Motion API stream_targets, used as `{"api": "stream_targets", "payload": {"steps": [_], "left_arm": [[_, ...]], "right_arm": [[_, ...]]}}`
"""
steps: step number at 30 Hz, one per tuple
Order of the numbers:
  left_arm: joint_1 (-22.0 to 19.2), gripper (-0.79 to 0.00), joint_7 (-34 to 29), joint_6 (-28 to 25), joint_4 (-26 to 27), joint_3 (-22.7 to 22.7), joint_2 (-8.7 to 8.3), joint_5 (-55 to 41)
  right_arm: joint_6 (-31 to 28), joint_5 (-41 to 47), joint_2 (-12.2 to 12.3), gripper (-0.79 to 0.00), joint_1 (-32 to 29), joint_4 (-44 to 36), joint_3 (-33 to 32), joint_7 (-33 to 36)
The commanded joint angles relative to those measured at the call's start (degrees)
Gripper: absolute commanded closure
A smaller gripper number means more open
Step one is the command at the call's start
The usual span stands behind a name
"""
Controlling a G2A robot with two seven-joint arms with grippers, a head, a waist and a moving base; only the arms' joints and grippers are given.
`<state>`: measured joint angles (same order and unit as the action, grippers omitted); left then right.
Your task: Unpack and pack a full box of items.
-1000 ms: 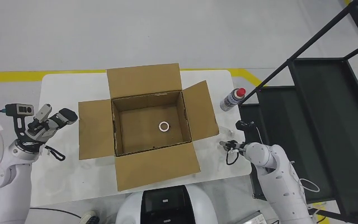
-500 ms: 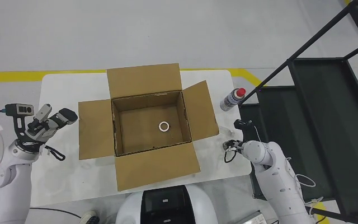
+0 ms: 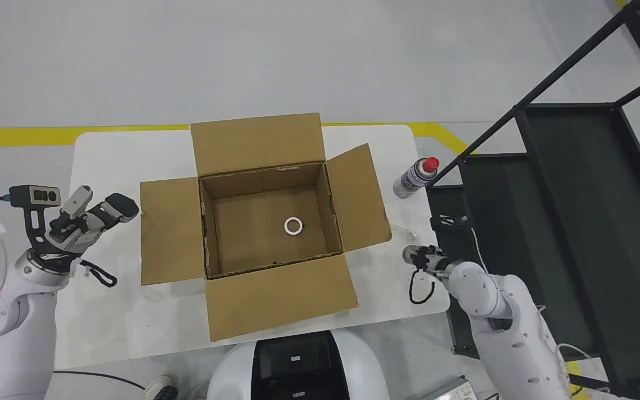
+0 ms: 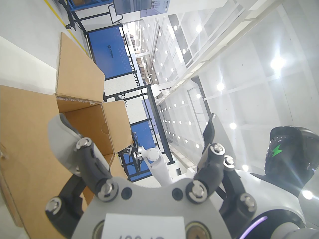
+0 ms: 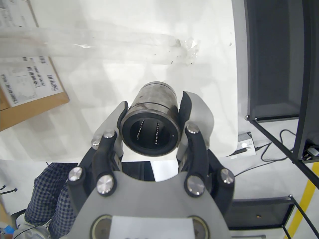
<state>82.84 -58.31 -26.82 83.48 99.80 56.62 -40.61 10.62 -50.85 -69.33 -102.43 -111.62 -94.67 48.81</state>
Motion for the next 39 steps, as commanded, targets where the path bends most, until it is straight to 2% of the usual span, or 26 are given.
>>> {"api": "stream_targets", "payload": {"steps": [1, 3, 6, 12, 21, 26, 32, 39], "left_arm": [[0.0, -0.785, 0.0, 0.0, 0.0, 0.0, 0.0, 0.0], [0.0, -0.785, 0.0, 0.0, 0.0, 0.0, 0.0, 0.0], [0.0, -0.785, 0.0, 0.0, 0.0, 0.0, 0.0, 0.0], [0.0, -0.785, 0.0, 0.0, 0.0, 0.0, 0.0, 0.0], [0.0, -0.785, 0.0, 0.0, 0.0, 0.0, 0.0, 0.0], [0.0, -0.785, 0.0, 0.0, 0.0, 0.0, 0.0, 0.0], [0.0, -0.785, 0.0, 0.0, 0.0, 0.0, 0.0, 0.0], [0.0, -0.785, 0.0, 0.0, 0.0, 0.0, 0.0, 0.0]], "right_arm": [[0.4, -0.5, 0.0, 0.0, -3.1, -4.7, -0.6, -1.9], [0.7, -1.2, -0.1, 0.0, -5.7, -9.0, -1.1, -4.5], [-1.9, -2.6, -0.1, 0.0, -9.1, -14.6, -1.5, -10.1], [-7.6, -3.4, -0.2, 0.0, -12.0, -20.1, -0.5, -17.7], [-13.1, -7.2, 0.0, 0.0, -7.6, -23.0, 5.1, -18.3], [-11.4, -11.5, -0.2, 0.0, -3.4, -23.0, 10.9, -17.6], [-4.7, -13.4, -0.8, 0.0, 0.2, -23.0, 15.0, -19.4], [-6.9, -15.1, -0.8, 0.0, 2.2, -23.0, 17.7, -17.5]]}}
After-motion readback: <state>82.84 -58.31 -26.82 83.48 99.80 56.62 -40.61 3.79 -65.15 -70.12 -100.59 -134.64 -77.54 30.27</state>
